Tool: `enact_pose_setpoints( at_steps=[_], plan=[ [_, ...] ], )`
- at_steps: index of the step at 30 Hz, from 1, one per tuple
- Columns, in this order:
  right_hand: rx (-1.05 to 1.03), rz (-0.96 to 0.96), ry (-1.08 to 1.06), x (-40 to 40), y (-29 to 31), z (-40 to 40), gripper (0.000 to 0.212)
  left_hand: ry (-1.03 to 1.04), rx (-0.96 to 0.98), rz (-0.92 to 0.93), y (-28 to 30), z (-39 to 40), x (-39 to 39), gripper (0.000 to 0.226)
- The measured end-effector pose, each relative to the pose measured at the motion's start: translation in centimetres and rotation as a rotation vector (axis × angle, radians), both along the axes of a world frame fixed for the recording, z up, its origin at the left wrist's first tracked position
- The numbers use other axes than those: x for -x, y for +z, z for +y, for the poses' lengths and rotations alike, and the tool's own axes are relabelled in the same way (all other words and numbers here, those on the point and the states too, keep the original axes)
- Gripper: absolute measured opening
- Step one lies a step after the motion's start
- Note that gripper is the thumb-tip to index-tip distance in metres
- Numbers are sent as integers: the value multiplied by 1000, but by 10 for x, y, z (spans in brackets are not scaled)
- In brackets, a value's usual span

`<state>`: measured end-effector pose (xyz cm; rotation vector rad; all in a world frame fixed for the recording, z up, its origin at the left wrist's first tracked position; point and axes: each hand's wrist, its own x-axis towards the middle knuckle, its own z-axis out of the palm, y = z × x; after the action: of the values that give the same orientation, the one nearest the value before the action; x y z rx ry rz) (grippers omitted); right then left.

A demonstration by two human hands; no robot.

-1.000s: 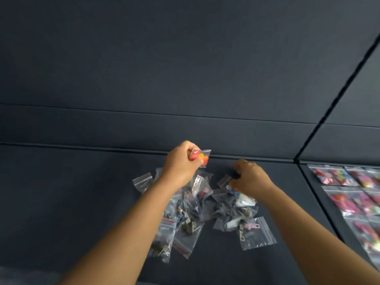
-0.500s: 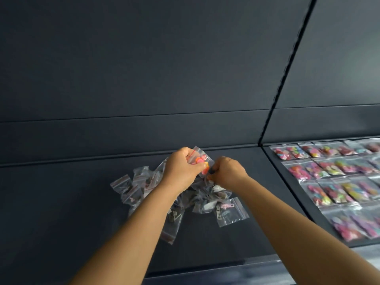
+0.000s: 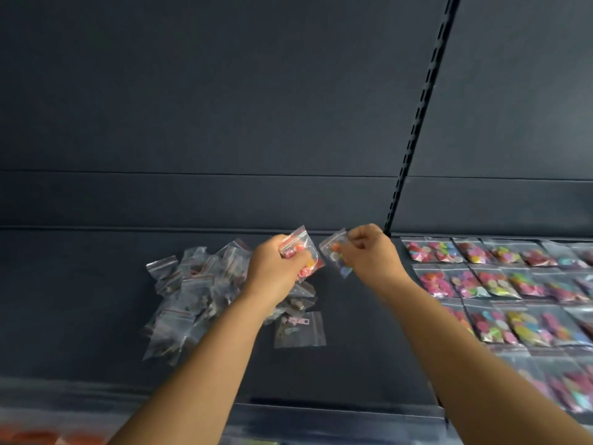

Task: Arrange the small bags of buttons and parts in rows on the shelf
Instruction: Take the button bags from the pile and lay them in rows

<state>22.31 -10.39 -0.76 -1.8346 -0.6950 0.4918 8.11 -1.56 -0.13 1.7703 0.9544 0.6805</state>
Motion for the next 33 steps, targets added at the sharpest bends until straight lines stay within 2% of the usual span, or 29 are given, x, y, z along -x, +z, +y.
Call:
enact_pose_setpoints(
  at_steps=[2, 4, 5, 10, 14, 20, 24, 29, 33],
  plan=[
    [-85, 120, 37, -18, 9, -22, 16, 18, 27, -23, 2, -24, -15, 10],
    [-112, 148, 74, -37, 16, -44, 5, 27, 69, -48, 5, -49, -33, 16],
    [-130, 157, 77, -45, 20, -56, 9, 29, 100, -73, 7, -61, -42, 17],
    [-206, 194, 73, -78, 34, -110, 15, -39, 259, -148, 15, -111, -90, 8],
    [-208, 206, 46, -98, 34, -147, 15, -88, 294, -169, 17, -140, -123, 4],
    [-123, 114, -119, -120, 28, -193, 22, -187, 270, -140, 9, -178, -162, 2],
    [-63, -32, -254, -136, 26, -233, 24, -304, 209, -89, 5, -212, -186, 13],
    [-47, -59, -366, -160, 28, -296, 22, -426, 116, -28, 8, -261, -213, 24],
    [-28, -91, -446, -189, 26, -347, 22, -498, 76, -22, 8, -303, -235, 14]
  ],
)
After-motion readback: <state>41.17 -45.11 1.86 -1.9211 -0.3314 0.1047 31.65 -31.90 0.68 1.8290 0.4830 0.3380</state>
